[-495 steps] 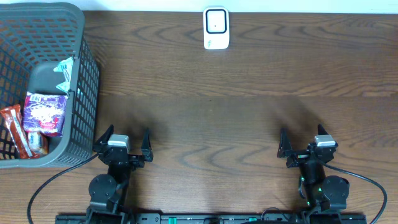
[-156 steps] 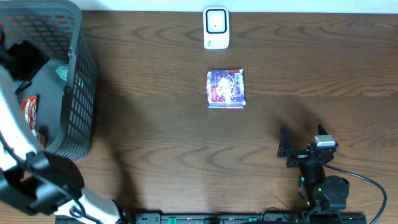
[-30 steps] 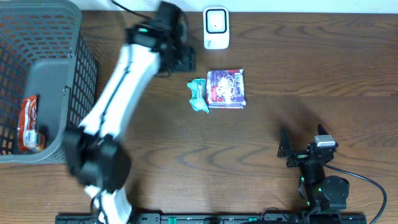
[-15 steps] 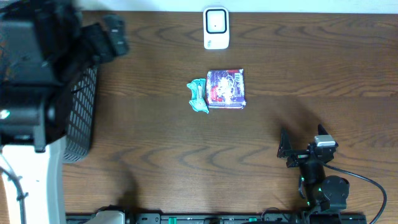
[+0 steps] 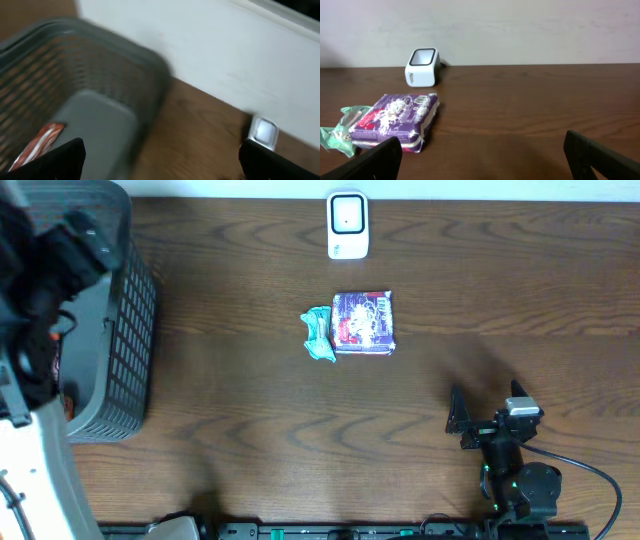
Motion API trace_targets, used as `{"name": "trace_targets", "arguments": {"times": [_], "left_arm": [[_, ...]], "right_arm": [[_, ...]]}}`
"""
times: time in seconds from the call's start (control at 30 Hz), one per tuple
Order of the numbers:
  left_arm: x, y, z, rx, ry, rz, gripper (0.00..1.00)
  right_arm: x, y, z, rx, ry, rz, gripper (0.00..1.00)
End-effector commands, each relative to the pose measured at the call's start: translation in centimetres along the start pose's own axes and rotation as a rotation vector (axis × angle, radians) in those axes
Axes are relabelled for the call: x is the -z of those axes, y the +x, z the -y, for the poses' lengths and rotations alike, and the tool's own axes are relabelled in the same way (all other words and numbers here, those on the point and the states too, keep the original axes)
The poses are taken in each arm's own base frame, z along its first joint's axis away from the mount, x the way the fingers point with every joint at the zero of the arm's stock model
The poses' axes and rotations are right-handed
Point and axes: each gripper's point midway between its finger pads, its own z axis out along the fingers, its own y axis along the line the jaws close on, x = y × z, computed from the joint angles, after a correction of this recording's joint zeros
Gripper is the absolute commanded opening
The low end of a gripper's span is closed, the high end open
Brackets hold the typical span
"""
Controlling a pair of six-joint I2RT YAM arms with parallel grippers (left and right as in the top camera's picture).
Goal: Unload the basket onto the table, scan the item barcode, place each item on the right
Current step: 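Return the left gripper to the basket and grasp an orange snack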
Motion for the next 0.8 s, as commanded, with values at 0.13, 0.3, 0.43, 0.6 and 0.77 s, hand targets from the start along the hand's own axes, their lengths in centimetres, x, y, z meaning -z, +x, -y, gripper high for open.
{"name": "trace_targets", "arguments": {"times": [0.13, 0.3, 0.43, 0.6, 0.77], "left_arm": [[-3.3, 0.6, -6.8, 0.176, -0.183, -0.077, 0.98], [-6.0, 2.0, -9.4, 0.23, -0.251, -0.156, 0.98], [-7.7, 3.4, -12.4, 0.353, -0.371, -0.199, 0.98], [-9.5, 4.8, -14.4, 0.376, -0.421, -0.259, 0.98], [-9.6, 6.4, -17.8, 0.434, -0.609, -0.285, 0.98]], "right_arm": [[0.0, 0.1, 0.4, 0.01, 0.019, 0.0, 0.99], [0.0, 0.1, 0.4, 0.01, 0.019, 0.0, 0.99], [0.0, 0.1, 0.4, 0.01, 0.019, 0.0, 0.99], [0.0, 0.1, 0.4, 0.01, 0.019, 0.0, 0.99], [0.0, 0.1, 0.4, 0.01, 0.019, 0.0, 0.99]]}}
